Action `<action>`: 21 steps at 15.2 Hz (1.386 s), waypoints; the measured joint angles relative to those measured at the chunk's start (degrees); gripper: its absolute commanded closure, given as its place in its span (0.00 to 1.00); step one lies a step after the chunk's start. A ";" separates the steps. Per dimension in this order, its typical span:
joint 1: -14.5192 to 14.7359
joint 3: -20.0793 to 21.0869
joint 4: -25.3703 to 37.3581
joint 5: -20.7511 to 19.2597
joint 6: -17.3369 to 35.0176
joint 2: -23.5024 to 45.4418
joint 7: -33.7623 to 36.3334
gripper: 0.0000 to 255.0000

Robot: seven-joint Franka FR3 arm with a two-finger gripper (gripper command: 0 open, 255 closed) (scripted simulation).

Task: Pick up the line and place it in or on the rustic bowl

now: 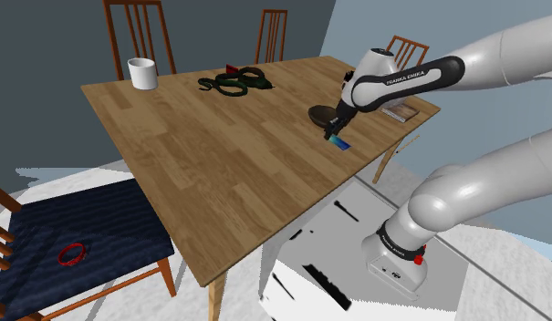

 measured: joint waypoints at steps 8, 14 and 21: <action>-0.19 0.75 3.63 0.04 -7.70 -4.09 0.09 1.00; -0.12 1.30 6.85 0.28 -12.85 -6.02 0.15 1.00; 0.56 -2.12 18.02 2.27 -13.63 4.27 -4.37 1.00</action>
